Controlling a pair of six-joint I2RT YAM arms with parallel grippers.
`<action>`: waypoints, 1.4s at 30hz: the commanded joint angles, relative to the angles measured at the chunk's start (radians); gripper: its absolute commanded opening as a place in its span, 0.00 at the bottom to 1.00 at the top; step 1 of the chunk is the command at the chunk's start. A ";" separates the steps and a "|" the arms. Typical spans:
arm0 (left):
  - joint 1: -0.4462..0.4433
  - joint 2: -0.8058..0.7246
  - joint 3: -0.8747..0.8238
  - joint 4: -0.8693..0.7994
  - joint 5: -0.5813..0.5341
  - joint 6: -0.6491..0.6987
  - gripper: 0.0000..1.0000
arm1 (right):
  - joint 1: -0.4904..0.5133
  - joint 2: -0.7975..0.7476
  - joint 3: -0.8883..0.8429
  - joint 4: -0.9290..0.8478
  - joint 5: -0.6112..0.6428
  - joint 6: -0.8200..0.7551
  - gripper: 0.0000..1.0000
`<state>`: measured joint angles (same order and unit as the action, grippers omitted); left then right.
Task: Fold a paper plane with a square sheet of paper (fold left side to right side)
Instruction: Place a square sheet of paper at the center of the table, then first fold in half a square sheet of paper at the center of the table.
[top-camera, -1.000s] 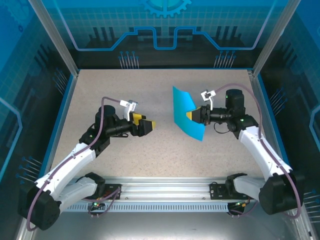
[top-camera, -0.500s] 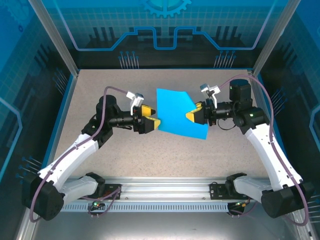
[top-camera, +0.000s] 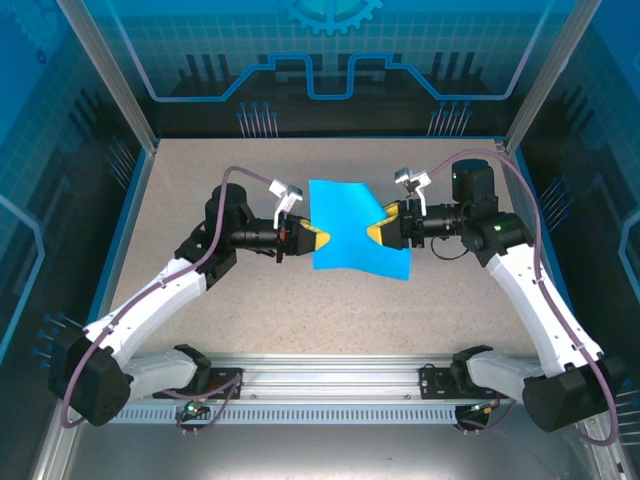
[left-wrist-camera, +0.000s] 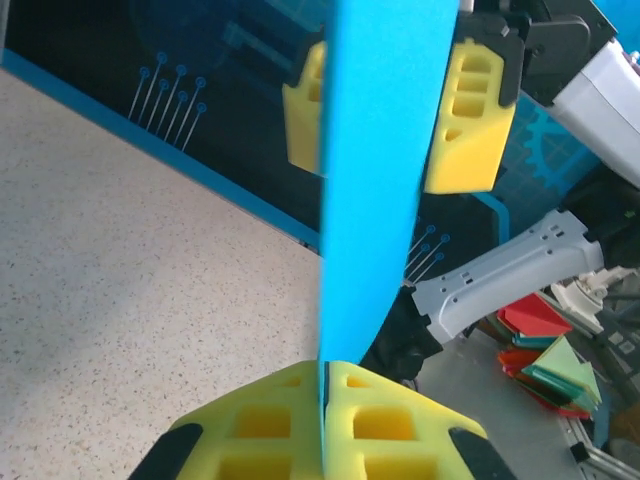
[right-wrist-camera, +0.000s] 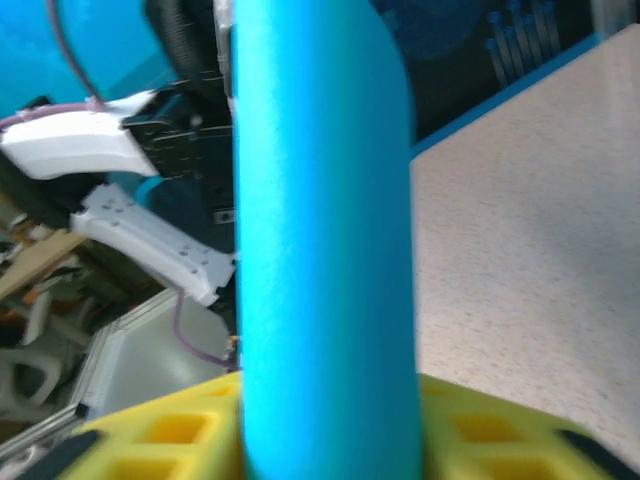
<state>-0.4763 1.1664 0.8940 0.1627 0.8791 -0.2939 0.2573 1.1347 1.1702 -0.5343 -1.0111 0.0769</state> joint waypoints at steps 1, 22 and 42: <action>-0.003 0.020 -0.036 -0.024 -0.092 -0.037 0.00 | -0.049 -0.001 -0.030 -0.039 0.199 0.021 0.53; 0.080 0.668 0.238 -0.566 -0.329 -0.006 0.00 | -0.064 0.359 -0.131 -0.018 0.540 0.234 0.72; 0.096 0.708 0.374 -0.756 -0.410 0.076 0.02 | 0.065 0.782 -0.013 0.177 0.548 0.359 0.26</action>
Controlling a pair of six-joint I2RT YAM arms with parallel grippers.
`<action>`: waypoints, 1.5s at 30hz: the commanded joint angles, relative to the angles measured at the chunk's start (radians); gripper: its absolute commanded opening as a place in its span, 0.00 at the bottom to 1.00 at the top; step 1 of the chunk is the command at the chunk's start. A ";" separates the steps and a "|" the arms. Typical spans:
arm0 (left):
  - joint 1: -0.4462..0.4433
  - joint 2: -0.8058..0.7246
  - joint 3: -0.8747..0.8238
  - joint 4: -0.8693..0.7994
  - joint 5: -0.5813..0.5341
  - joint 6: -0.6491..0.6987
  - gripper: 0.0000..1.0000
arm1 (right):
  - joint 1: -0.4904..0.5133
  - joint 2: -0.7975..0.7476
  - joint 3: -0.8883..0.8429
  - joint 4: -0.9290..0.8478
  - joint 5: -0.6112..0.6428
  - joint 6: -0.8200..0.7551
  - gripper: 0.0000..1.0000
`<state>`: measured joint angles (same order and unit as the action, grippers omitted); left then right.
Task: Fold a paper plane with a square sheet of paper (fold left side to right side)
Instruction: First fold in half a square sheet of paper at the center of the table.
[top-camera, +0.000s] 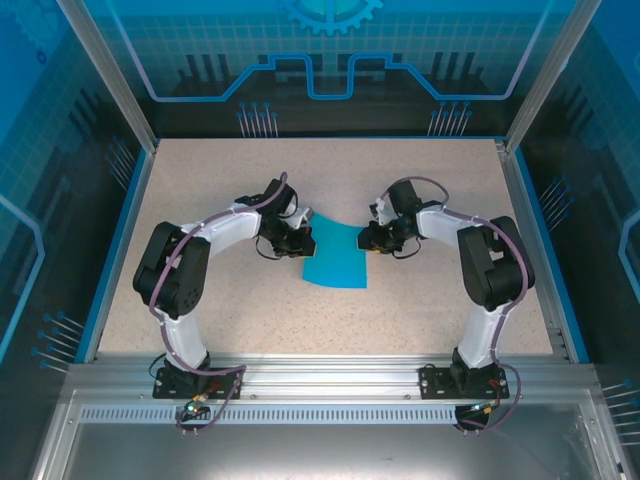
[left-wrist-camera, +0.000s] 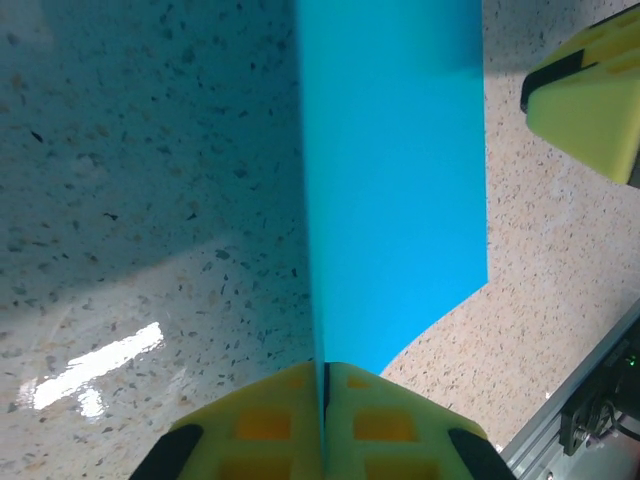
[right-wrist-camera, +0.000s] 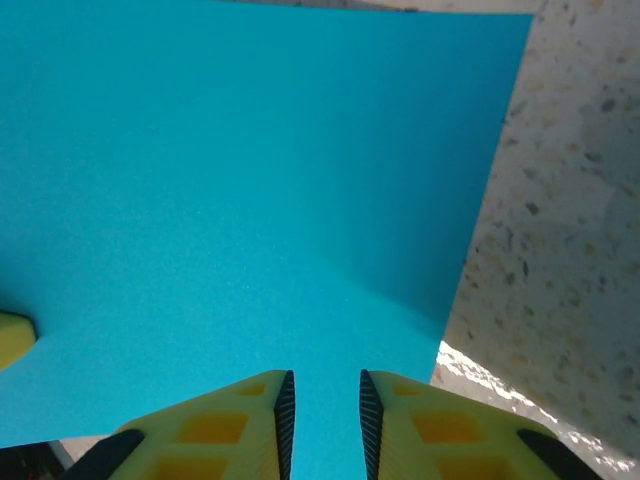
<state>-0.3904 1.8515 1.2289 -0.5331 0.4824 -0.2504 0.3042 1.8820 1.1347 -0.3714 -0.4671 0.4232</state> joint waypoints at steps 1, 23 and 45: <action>0.009 0.024 0.044 -0.061 -0.012 0.031 0.03 | 0.019 0.044 0.022 0.013 0.006 0.015 0.25; -0.070 0.058 0.031 0.259 0.215 -0.198 0.62 | 0.013 0.102 -0.045 0.060 -0.003 0.031 0.26; -0.096 0.110 0.037 0.315 0.222 -0.242 0.46 | -0.085 -0.076 -0.094 0.243 -0.279 0.193 0.46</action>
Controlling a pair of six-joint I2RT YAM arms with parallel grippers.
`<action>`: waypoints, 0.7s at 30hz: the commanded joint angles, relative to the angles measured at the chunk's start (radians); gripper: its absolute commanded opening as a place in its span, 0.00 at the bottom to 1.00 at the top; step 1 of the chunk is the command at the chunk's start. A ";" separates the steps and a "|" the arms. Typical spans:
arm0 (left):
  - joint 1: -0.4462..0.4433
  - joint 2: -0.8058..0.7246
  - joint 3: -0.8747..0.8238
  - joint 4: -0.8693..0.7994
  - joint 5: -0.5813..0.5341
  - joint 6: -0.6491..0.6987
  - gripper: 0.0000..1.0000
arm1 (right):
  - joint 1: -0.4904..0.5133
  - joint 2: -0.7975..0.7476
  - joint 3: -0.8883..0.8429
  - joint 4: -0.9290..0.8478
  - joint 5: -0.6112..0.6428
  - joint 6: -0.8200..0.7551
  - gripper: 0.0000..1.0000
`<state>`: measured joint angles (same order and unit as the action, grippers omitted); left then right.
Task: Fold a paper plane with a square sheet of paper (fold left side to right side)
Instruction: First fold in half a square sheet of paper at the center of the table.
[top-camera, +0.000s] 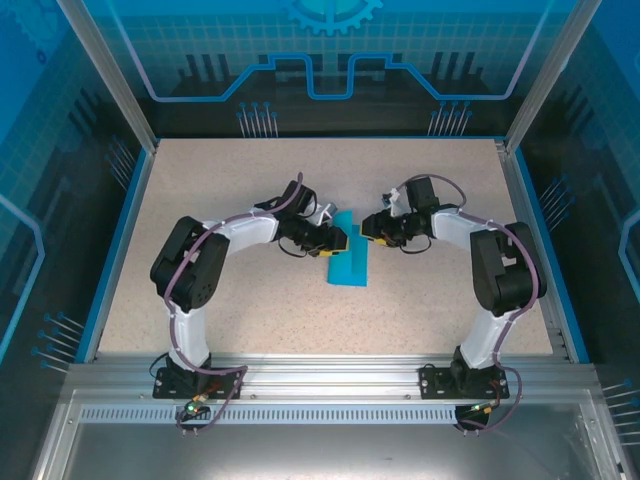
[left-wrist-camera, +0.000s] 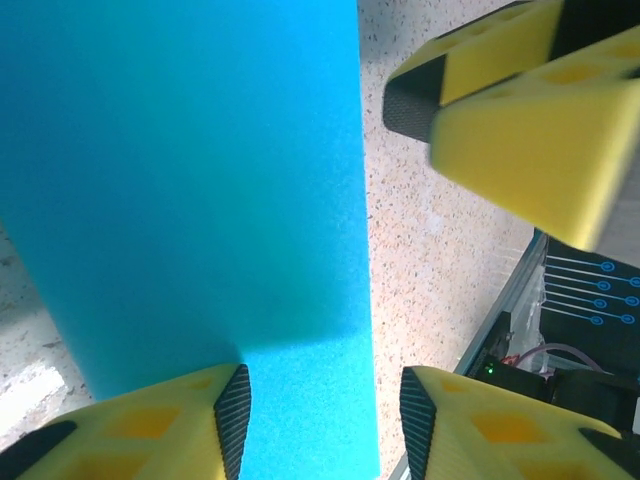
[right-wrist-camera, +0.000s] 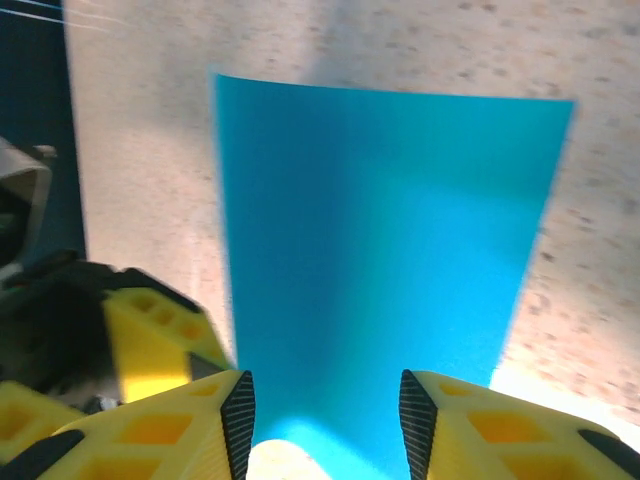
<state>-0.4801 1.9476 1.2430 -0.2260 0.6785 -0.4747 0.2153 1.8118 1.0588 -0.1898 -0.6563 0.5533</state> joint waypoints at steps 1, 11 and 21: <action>-0.009 0.016 0.022 0.008 0.024 -0.018 0.45 | 0.012 -0.001 -0.013 0.065 -0.095 0.073 0.46; -0.011 0.017 0.028 0.009 0.024 -0.019 0.43 | 0.061 0.058 0.015 0.064 -0.076 0.107 0.42; -0.009 -0.006 0.032 -0.019 -0.007 0.013 0.47 | 0.064 0.058 0.015 0.046 -0.076 0.083 0.05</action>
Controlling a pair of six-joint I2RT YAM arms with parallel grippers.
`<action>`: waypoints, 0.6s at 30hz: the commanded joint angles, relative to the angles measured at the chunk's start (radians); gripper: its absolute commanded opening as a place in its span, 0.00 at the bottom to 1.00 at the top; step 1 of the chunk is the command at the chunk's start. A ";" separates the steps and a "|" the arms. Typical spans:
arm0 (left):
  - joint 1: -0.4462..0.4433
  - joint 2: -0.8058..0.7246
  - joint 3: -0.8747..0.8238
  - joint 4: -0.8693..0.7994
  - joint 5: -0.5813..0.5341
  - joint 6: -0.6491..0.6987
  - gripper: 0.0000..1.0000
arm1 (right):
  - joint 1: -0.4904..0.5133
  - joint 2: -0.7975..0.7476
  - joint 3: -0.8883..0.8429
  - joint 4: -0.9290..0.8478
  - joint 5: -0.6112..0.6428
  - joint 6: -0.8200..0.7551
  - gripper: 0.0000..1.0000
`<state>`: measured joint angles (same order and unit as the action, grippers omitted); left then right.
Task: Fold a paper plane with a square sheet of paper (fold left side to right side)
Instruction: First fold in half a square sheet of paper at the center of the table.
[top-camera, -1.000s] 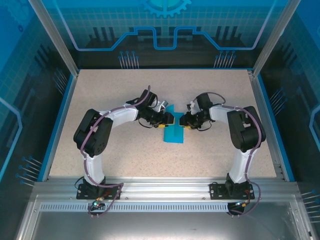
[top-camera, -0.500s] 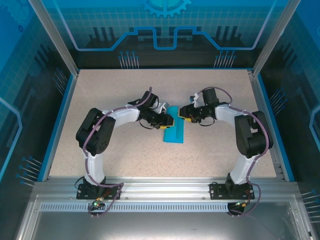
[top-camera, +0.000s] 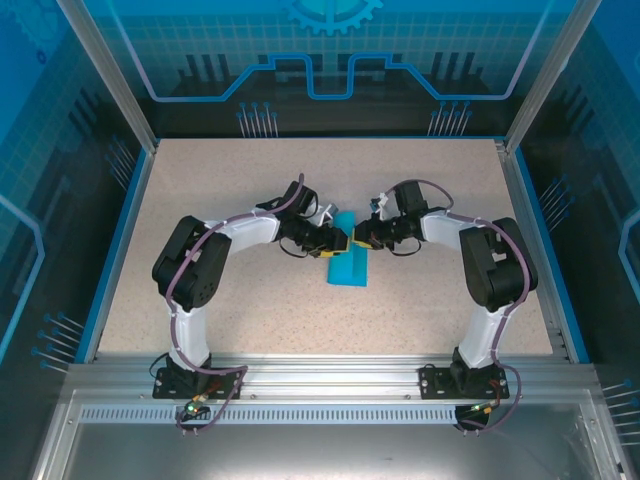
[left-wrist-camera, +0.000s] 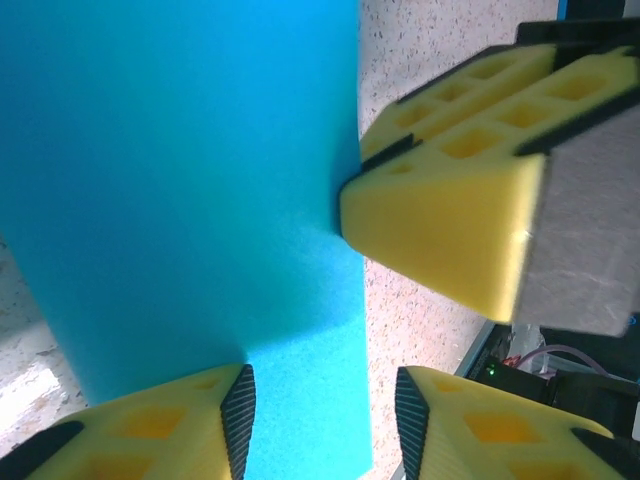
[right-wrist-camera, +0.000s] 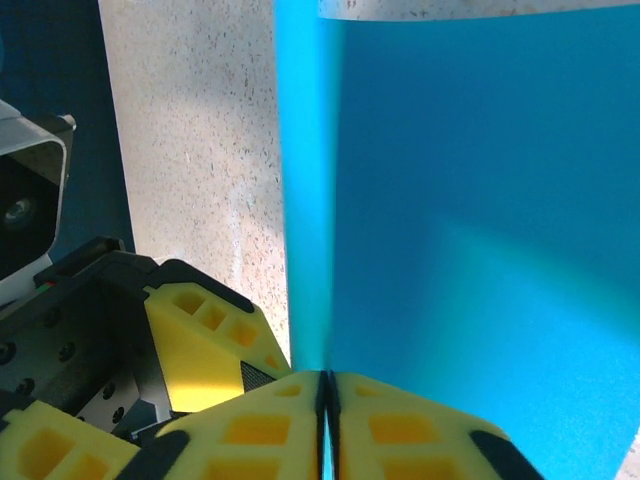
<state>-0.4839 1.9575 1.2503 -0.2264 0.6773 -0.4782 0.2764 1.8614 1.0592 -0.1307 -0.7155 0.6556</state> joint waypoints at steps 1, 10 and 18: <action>-0.006 -0.032 0.019 -0.029 -0.027 0.026 0.49 | -0.001 0.007 0.019 -0.028 -0.006 -0.028 0.02; 0.004 -0.141 -0.051 -0.143 -0.244 0.032 0.62 | -0.032 0.035 0.067 -0.169 0.114 -0.136 0.00; -0.011 -0.037 -0.017 -0.104 -0.224 -0.040 0.62 | -0.040 0.058 0.091 -0.262 0.226 -0.201 0.00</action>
<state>-0.4847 1.8732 1.2213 -0.3088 0.4660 -0.4831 0.2504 1.9053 1.1225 -0.3168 -0.5442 0.5022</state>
